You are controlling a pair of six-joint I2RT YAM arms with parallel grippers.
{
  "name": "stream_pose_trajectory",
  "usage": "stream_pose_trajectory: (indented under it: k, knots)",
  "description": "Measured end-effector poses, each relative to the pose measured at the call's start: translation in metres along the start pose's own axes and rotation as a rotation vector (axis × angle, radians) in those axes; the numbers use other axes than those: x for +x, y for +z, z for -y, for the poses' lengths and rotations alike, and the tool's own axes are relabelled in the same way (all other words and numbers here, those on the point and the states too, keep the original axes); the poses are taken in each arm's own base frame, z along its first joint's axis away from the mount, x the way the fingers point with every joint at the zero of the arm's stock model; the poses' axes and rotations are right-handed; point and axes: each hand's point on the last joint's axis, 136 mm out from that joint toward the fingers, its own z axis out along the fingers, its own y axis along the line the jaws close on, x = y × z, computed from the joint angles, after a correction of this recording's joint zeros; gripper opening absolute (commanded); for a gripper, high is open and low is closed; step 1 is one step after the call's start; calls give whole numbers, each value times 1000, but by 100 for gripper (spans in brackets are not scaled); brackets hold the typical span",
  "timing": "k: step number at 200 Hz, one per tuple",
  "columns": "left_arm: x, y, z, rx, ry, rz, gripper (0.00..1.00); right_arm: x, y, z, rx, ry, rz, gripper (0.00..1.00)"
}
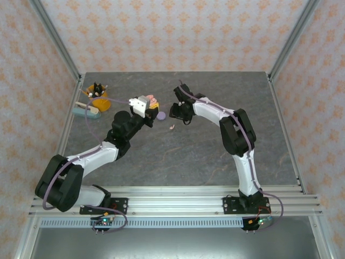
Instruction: Insert the wireless bluetooth earbuds into the charging case
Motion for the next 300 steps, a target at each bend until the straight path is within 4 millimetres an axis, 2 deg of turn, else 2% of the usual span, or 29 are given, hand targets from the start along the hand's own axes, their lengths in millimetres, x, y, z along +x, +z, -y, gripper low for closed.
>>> stream_pose_trajectory:
  k: [40, 76, 113, 127, 165, 197, 253, 300]
  knots:
    - [3, -4, -5, -19, -1, -11, 0, 8, 11, -17, -43, -30, -39, 41]
    - [3, -5, -7, -28, -1, -12, 0, 22, 17, -24, -55, -51, -78, 38]
    - [3, -5, -7, -28, 3, -16, 0, 37, 25, -12, -36, -46, -113, 36]
    - [4, -5, -7, -28, 10, -16, 0, 38, 20, -11, -46, -45, -104, 35]
    - [4, -5, -7, -28, 15, -16, 0, 61, 7, 6, -27, -33, -135, 35]
    - [4, -5, -7, -28, 17, -16, 0, 78, -9, 20, -5, -7, -148, 40]
    - [3, -5, -8, -29, 17, -16, 0, 71, -41, 15, -23, 15, -78, 49]
    - [3, -5, -8, -29, 17, -16, 0, 74, -45, 13, -5, 2, -63, 51]
